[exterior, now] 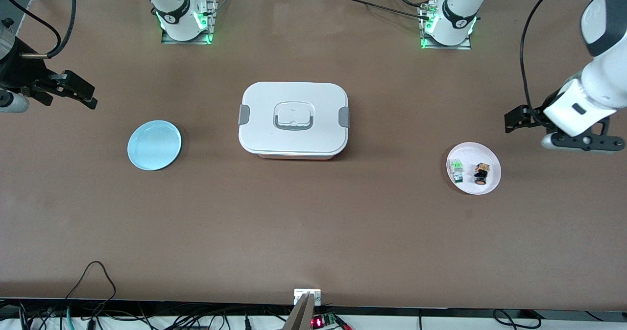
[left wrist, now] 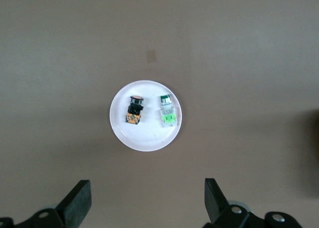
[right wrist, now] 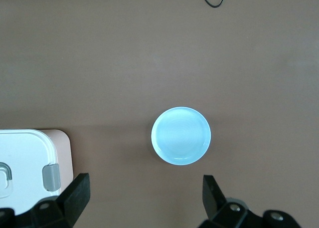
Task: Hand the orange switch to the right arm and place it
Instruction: 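Move the left gripper down over the orange switch on the white plate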
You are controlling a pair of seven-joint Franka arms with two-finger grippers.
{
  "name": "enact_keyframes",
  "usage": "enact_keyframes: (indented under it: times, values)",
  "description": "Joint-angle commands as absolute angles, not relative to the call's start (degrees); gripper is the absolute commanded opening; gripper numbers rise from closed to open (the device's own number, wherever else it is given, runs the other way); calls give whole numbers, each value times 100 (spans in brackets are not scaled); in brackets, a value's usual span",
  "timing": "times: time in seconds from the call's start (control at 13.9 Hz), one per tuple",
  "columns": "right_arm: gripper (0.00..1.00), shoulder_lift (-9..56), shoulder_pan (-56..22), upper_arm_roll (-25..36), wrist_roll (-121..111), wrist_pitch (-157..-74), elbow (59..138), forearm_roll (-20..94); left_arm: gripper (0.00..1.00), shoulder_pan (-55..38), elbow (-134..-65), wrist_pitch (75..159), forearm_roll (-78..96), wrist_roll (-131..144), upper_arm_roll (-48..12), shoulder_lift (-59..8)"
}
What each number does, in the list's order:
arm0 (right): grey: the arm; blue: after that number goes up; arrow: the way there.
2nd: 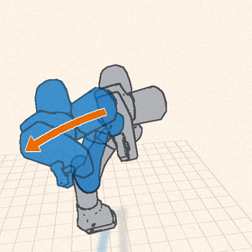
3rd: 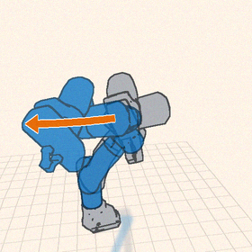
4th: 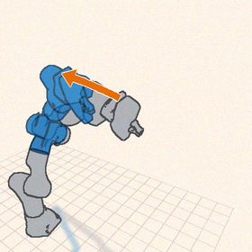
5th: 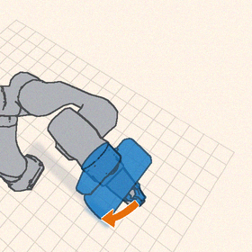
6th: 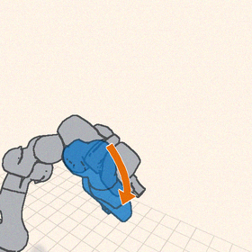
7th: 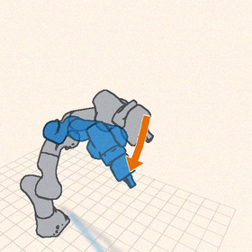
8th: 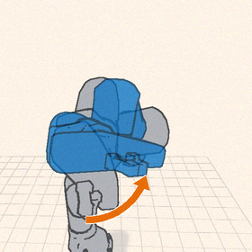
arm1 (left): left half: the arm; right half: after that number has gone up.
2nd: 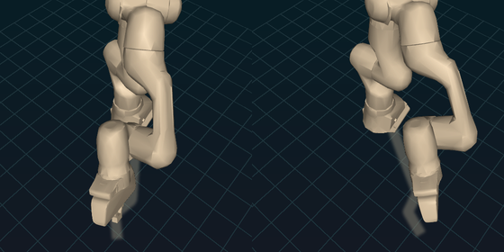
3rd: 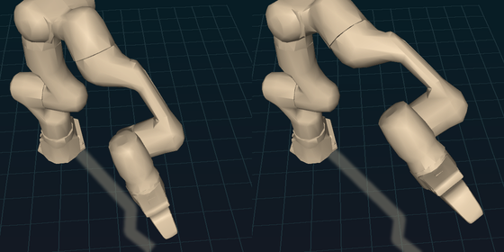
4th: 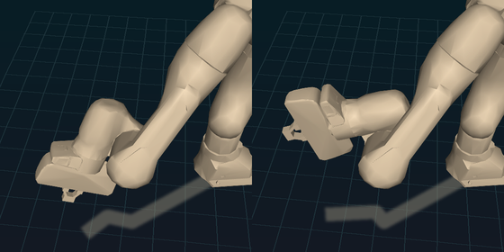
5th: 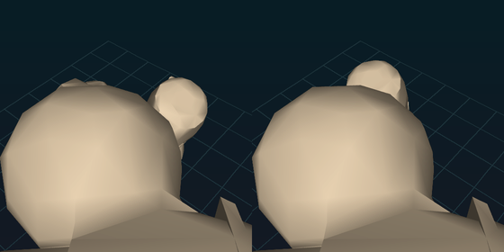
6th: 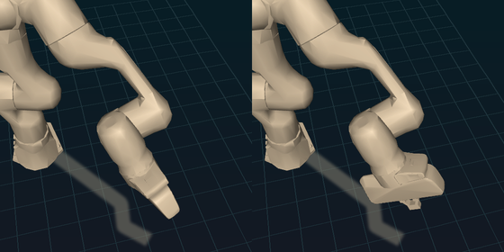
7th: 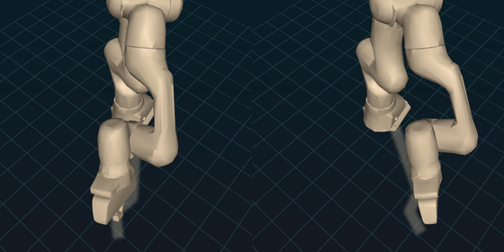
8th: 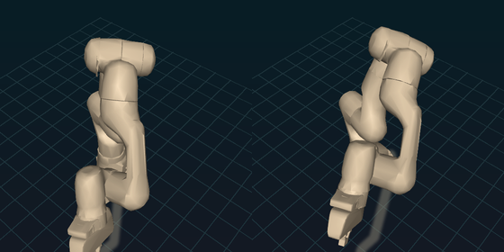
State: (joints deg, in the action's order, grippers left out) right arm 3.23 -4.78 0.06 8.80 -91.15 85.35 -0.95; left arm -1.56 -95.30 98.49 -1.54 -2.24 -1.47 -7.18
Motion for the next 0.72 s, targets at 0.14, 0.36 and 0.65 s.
enact_keyframes:
  times: [0.14,0.36,0.65]
  values:
    - [100,290,-492,0,967,-9123,8517,-123,100,149,-9676,9949,-150,-2227,-167,-1089]
    - [100,290,-492,0,967,-9123,8517,-132,100,184,-9974,10072,-149,-3468,-167,-1292]
    - [100,299,-492,0,975,-9123,8525,-123,100,615,-10370,10650,465,-5592,-184,-1809]
